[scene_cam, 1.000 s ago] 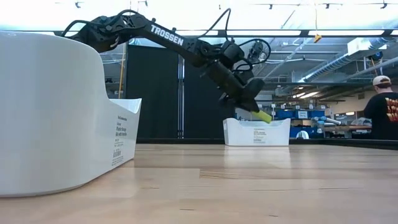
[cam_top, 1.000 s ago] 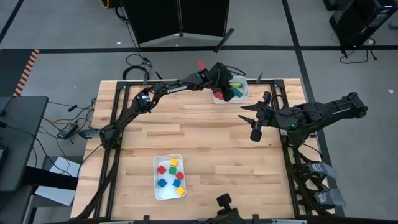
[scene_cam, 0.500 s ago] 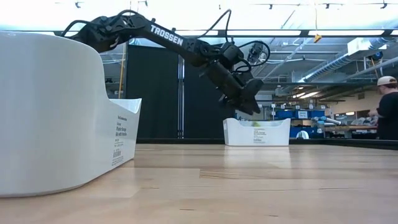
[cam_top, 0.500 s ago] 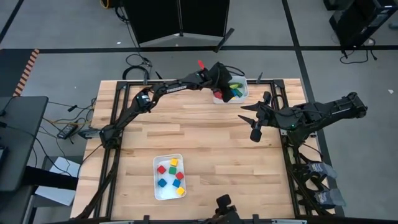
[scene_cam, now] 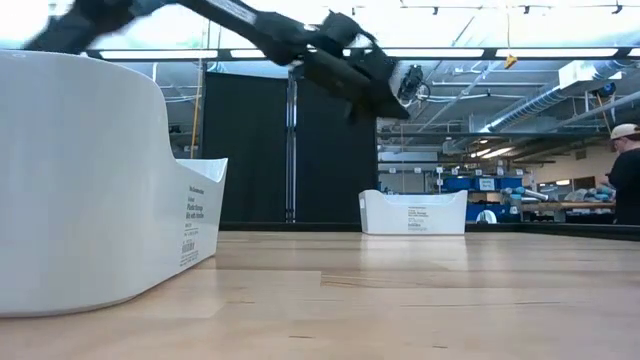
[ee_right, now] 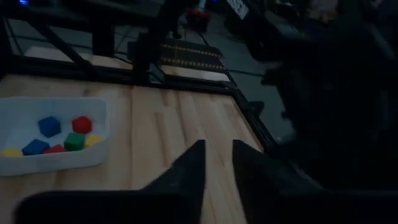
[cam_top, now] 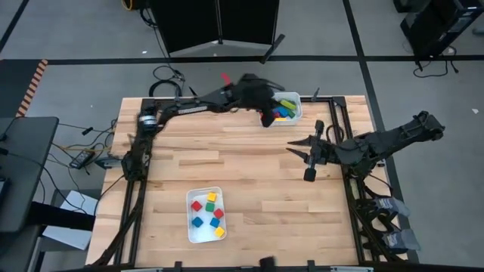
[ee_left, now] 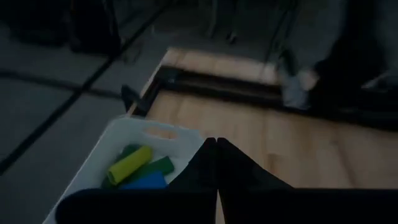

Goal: Sort blocks by size
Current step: Return to Home Position

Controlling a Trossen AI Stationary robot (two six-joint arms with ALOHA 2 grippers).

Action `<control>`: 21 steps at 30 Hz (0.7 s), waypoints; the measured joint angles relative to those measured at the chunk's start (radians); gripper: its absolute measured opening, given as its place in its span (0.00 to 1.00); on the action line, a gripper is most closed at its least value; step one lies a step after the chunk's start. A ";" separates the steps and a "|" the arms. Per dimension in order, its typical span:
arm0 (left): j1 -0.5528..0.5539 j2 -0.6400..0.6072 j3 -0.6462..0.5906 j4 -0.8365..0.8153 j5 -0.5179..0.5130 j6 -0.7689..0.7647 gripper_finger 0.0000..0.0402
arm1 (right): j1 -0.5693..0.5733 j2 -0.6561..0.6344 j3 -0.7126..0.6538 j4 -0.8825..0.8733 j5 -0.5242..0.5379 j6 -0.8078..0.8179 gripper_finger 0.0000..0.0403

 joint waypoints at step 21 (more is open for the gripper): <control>-0.349 -1.544 -1.614 0.566 -0.255 -0.051 0.00 | 0.123 -0.147 -0.751 0.808 -0.070 -0.008 0.02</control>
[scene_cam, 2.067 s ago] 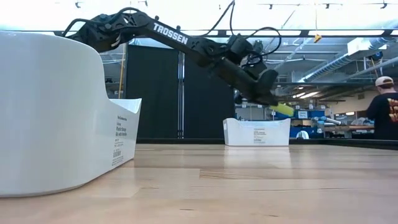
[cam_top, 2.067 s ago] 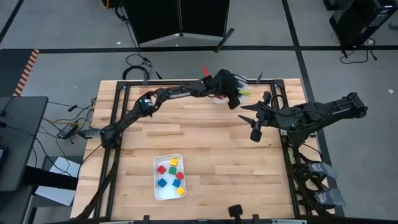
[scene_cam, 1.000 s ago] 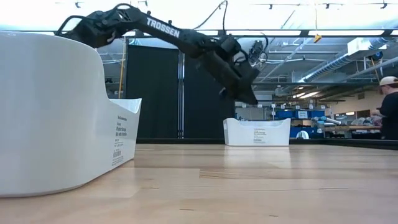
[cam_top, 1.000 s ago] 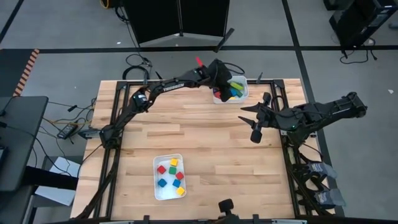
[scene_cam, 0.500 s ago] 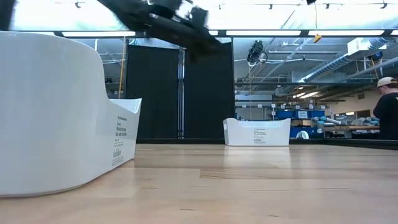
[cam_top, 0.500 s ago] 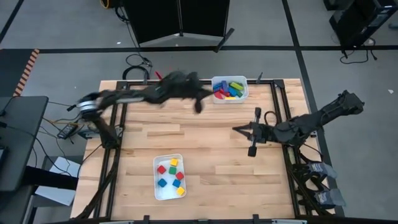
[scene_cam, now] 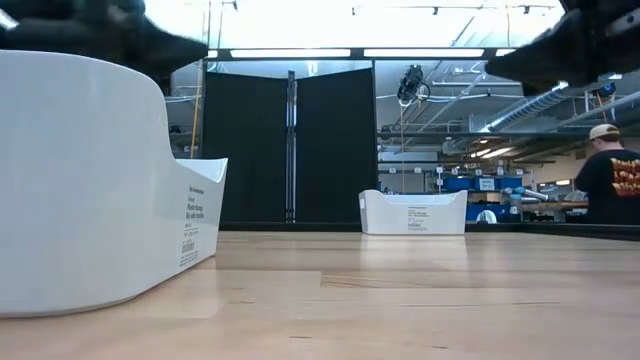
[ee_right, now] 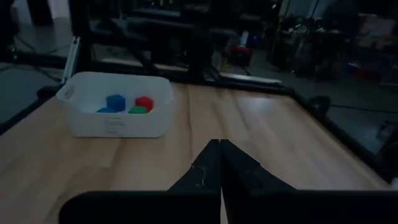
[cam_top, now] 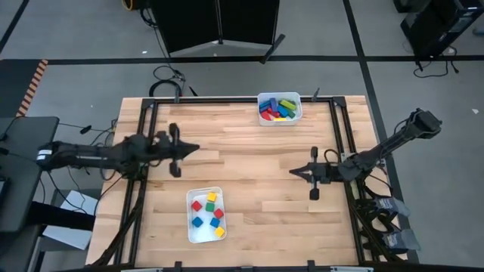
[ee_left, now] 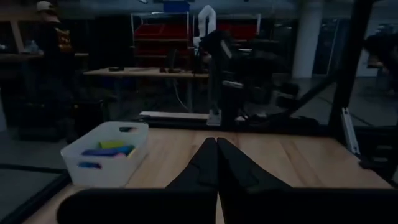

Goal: Sort blocks by size
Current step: Return to Home Position

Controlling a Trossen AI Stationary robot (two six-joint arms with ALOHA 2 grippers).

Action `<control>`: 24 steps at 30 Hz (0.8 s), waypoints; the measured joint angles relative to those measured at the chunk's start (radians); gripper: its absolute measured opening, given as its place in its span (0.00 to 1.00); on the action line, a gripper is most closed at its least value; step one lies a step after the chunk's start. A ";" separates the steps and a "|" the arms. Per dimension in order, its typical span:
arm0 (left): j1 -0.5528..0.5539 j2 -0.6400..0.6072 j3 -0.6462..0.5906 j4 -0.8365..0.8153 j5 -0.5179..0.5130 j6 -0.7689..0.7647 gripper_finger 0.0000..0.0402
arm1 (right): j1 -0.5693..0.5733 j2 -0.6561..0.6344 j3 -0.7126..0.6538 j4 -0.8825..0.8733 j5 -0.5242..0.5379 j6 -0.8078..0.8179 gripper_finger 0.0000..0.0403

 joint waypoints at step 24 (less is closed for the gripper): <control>-0.111 -0.319 -0.207 -0.106 -0.065 -0.004 0.00 | -0.221 -0.800 -0.145 -0.547 -0.288 -0.011 0.01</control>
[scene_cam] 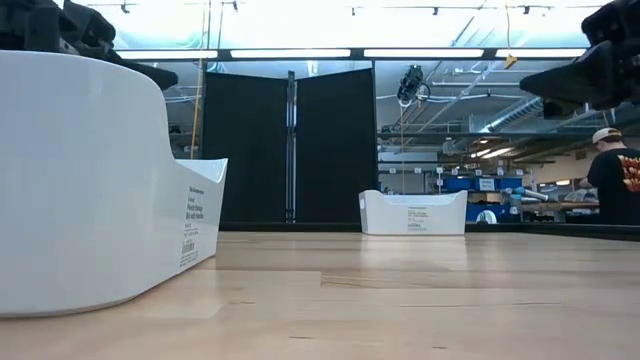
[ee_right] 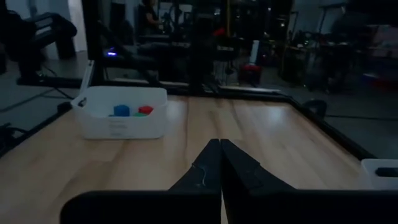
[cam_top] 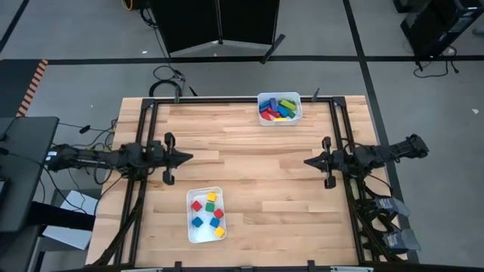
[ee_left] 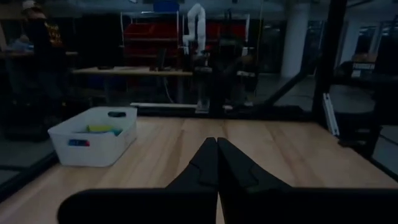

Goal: Sort blocks by size
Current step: Return to Home Position

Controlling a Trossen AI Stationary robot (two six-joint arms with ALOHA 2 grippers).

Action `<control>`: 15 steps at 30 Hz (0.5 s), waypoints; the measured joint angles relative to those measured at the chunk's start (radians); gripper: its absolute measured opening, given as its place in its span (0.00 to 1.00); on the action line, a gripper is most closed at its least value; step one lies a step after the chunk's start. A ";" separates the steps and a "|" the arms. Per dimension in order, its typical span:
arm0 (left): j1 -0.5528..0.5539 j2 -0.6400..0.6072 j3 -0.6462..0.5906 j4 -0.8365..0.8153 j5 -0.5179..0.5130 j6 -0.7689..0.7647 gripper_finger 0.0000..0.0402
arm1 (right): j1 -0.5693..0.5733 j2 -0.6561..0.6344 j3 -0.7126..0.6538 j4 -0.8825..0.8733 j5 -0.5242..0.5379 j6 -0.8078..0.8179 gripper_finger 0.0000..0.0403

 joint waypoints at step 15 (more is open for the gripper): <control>-0.002 -0.008 0.000 -0.027 0.052 0.095 0.02 | -0.059 0.002 0.000 0.009 -0.031 0.127 0.11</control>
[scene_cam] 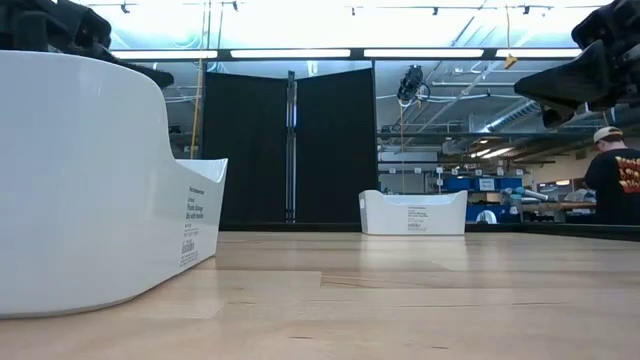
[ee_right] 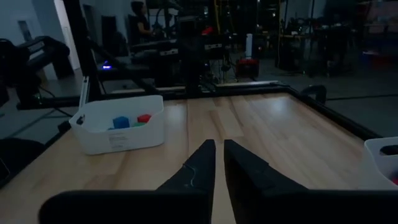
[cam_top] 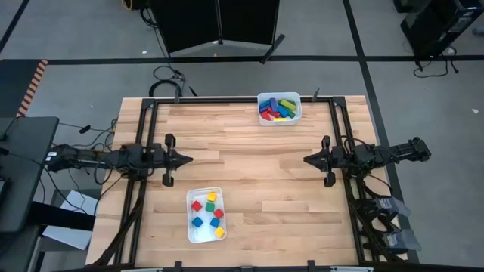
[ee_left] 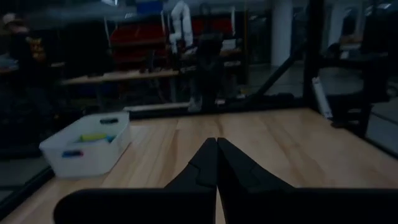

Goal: Sort blocks by size
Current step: Return to Home Position

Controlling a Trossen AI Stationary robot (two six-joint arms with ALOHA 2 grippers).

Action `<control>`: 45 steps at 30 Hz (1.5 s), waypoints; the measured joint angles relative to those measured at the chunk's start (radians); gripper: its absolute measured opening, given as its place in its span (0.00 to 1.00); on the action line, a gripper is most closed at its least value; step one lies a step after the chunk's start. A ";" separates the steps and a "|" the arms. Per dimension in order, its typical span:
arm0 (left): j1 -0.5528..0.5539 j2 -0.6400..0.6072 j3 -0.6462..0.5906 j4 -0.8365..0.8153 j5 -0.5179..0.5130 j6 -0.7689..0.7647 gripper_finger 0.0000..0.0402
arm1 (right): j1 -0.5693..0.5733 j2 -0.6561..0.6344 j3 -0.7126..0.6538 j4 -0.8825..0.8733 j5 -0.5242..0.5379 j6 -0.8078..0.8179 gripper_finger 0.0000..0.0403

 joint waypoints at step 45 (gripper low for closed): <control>0.000 -0.215 0.005 -0.222 0.044 0.007 0.03 | 0.000 0.009 0.000 0.008 -0.005 -0.003 0.12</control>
